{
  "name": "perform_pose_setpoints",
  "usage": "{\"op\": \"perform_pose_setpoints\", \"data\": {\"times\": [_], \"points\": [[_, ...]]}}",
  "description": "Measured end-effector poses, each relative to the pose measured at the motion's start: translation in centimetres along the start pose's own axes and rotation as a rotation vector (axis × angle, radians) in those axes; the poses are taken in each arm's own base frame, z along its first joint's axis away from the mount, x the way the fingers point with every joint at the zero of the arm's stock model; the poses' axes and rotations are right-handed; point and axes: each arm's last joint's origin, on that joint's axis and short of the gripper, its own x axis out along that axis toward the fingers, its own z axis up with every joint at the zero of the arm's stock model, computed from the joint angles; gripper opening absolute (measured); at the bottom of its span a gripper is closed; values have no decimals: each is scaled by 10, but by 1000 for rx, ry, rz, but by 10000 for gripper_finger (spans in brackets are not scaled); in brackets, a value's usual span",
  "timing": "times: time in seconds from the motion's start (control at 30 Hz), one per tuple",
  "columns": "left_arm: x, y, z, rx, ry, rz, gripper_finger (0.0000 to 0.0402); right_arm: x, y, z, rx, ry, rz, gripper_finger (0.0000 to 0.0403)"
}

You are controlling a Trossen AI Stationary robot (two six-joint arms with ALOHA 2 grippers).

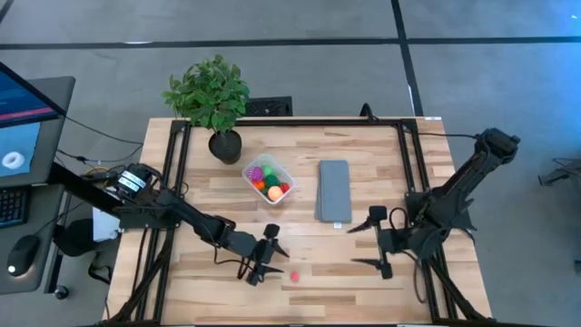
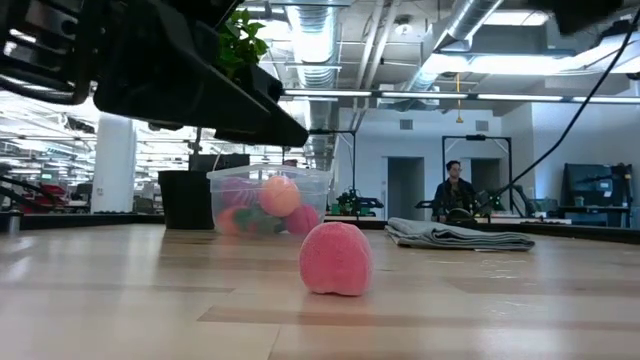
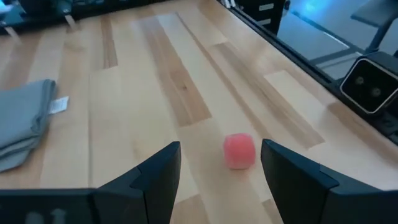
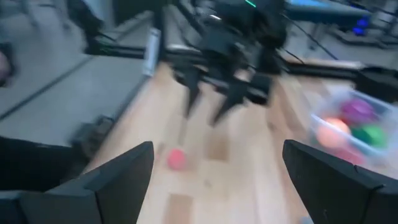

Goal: Pick and placing Produce into tupperware
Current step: Put the pink peach into the transparent bin

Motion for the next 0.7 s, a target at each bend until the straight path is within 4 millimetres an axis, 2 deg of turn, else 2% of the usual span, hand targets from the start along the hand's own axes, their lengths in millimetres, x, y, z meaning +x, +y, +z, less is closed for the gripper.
{"op": "perform_pose_setpoints", "data": {"times": [0.2, 0.37, 0.57, 0.7], "points": [[8, -1, 10, -64, 45, -35, 213, 4, -10, -22, 0, 15, -102, 379], [24, -4, 8, -71, 120, -46, 213, 3, -15, -20, -13, -1, -118, 379], [58, -8, 1, -32, 244, -60, 213, 2, -13, -19, -21, -13, -104, 379], [65, -8, 5, -8, 261, -56, 213, 1, -11, -19, -21, -11, -93, 379]]}}
